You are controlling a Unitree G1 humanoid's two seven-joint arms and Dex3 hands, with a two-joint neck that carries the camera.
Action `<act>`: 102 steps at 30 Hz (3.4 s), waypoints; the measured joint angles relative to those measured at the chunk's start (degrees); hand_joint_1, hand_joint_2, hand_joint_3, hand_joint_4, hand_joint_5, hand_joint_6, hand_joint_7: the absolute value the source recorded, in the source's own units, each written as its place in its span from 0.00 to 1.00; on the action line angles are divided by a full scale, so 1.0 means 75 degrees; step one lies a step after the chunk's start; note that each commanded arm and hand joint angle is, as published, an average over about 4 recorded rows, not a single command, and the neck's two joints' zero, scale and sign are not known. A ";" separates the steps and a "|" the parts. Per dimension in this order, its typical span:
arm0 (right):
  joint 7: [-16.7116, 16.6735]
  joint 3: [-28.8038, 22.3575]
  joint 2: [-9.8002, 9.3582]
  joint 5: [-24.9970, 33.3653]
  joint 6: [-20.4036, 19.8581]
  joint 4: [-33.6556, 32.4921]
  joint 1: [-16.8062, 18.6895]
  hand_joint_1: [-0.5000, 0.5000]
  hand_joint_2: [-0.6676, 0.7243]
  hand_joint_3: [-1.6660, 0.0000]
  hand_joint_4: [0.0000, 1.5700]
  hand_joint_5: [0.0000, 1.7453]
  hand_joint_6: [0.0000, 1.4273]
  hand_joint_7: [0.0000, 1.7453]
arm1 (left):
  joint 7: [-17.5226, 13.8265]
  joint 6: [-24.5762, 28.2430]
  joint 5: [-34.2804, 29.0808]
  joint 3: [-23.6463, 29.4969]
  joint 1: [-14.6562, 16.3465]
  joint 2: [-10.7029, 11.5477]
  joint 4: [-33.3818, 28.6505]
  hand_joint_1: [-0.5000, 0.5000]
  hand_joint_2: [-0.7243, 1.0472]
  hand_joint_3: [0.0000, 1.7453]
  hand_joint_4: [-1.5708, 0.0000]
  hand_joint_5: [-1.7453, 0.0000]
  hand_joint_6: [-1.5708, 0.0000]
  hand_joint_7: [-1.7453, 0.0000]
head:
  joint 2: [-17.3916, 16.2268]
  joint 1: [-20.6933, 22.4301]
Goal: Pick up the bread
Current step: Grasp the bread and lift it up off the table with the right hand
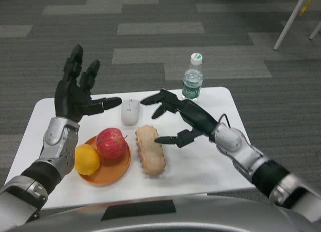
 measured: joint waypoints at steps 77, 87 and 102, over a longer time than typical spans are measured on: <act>0.0065 0.8379 -0.0297 -0.0926 -0.0042 0.3452 -0.5895 0.06 0.18 0.10 0.00 0.17 0.14 0.16 | 0.0002 -0.0061 -0.0030 -0.0035 -0.0075 0.0007 -0.0001 1.00 0.65 0.04 1.00 0.78 1.00 1.00 | -0.0123 0.0505; 0.1137 0.3894 -0.1539 -0.3544 0.1116 0.1841 -0.3622 0.06 0.18 0.10 0.00 0.15 0.20 0.16 | 0.0002 -0.0079 -0.0047 -0.0027 -0.0075 0.0015 -0.0013 1.00 0.65 0.04 1.00 0.81 1.00 1.00 | -0.0123 0.0509; 0.1544 0.1651 -0.2499 -0.4120 0.1874 0.0318 -0.1772 0.08 0.18 0.10 0.00 0.11 0.22 0.16 | 0.0001 -0.0080 -0.0057 -0.0025 -0.0078 0.0032 -0.0020 1.00 0.65 0.03 1.00 0.78 1.00 1.00 | -0.0099 0.0417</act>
